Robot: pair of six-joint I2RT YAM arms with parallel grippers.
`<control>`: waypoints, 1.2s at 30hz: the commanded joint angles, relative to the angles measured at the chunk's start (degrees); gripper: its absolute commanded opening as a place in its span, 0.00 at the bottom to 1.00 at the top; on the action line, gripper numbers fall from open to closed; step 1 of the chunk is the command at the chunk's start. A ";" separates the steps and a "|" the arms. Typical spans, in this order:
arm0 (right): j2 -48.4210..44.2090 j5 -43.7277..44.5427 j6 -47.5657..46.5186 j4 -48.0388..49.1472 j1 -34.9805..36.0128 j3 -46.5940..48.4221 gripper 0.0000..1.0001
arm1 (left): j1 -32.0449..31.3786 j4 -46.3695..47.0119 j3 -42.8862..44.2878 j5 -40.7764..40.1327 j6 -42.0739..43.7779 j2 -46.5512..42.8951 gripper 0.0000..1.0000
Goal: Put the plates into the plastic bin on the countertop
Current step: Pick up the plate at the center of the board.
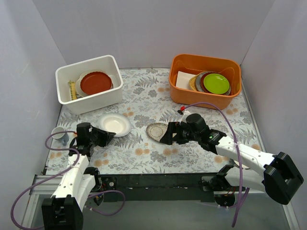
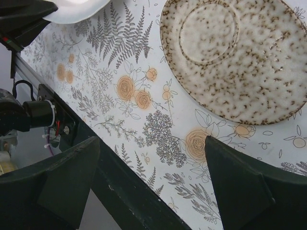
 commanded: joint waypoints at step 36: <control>-0.95 0.56 -1.63 0.14 -0.85 -1.55 0.98 | -0.02 -12.44 29.68 7.86 10.95 3.49 0.00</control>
